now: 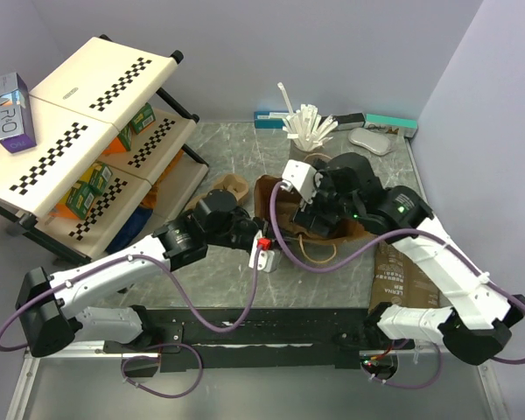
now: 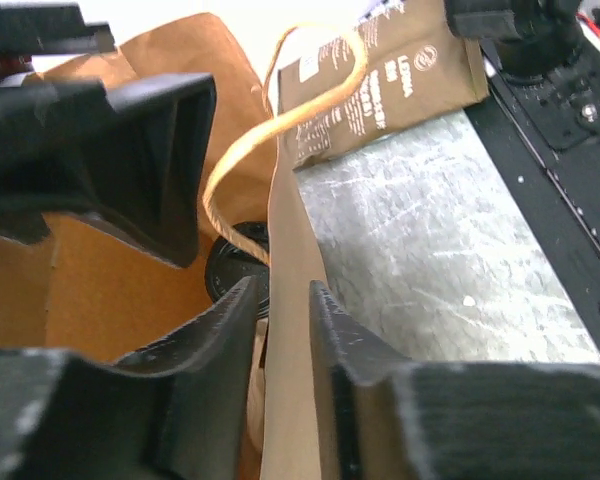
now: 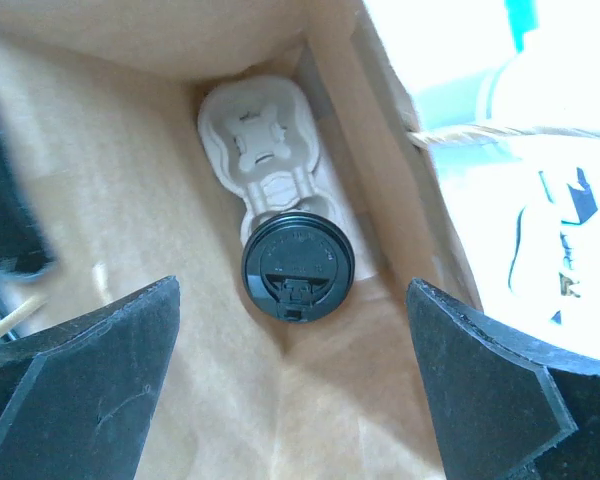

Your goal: Pack the takeout coffee

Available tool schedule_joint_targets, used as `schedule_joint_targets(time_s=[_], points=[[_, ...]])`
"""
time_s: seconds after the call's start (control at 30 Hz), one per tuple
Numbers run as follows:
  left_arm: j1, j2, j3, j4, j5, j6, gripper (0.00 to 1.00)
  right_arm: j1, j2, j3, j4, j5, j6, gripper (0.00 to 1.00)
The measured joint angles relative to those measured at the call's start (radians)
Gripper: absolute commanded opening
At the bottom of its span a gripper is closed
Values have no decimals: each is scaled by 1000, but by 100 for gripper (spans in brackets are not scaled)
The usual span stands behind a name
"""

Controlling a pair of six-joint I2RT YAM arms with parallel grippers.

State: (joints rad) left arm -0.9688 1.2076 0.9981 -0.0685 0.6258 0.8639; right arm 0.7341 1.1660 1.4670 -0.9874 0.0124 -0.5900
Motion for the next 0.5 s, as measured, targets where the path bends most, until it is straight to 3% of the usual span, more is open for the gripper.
schedule_joint_targets(time_s=[0.17,0.5], points=[[2,22,29,50,-28,-74,51,0,-31,45,12,2,18,100],[11,99,129,137,-83,-204,63,-31,-83,117,94,61,32,99]])
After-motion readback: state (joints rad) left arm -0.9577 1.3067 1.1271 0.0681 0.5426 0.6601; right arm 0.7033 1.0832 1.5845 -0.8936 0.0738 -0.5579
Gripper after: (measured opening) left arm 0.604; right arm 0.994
